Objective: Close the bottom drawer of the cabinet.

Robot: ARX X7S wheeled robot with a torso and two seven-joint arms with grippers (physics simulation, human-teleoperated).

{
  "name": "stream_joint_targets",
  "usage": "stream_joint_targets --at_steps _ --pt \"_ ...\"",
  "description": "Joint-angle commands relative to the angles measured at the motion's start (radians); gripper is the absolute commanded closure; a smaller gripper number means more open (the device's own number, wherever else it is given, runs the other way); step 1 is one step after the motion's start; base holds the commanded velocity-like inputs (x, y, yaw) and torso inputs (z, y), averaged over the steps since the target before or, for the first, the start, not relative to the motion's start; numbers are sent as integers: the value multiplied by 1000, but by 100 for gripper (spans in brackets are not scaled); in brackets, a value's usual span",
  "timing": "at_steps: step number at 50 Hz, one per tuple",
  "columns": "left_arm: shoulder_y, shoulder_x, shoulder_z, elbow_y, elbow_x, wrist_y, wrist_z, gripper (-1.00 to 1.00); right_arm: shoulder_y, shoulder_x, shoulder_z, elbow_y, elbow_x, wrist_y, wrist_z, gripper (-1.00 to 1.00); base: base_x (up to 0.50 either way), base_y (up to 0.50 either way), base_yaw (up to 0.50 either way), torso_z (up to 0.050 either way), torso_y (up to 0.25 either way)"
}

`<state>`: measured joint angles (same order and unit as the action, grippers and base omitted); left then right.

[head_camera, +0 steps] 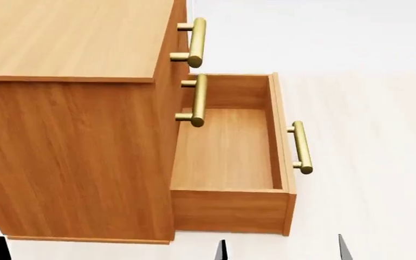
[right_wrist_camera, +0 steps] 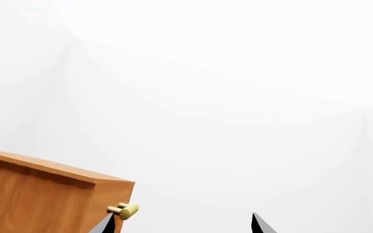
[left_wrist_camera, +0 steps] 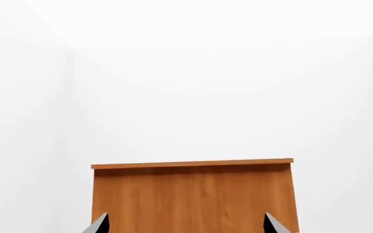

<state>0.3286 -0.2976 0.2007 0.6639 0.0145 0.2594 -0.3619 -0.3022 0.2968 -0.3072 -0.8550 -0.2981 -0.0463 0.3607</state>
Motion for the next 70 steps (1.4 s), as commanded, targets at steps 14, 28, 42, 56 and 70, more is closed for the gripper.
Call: stream_joint_targets --at_steps 14,28,42,56,70 --pt "-7 14 -21 2 9 -8 10 -100 13 -27 27 35 -2 15 -18 -100 312 0 0 0 1" --pt "-4 7 -15 -1 9 -4 4 -100 15 -16 15 31 0 10 -20 -100 0 0 0 0 0" --pt "-2 3 -7 -5 15 -1 -3 -100 20 -11 12 24 -5 29 -22 -100 0 0 0 0 0" --pt "-8 -1 -2 -9 16 -6 -10 -100 9 -2 28 17 -7 27 -3 -100 0 0 0 0 0" --pt "-18 6 10 -30 42 -10 -24 -100 -12 31 63 -17 -4 81 -23 -100 0 0 0 0 0"
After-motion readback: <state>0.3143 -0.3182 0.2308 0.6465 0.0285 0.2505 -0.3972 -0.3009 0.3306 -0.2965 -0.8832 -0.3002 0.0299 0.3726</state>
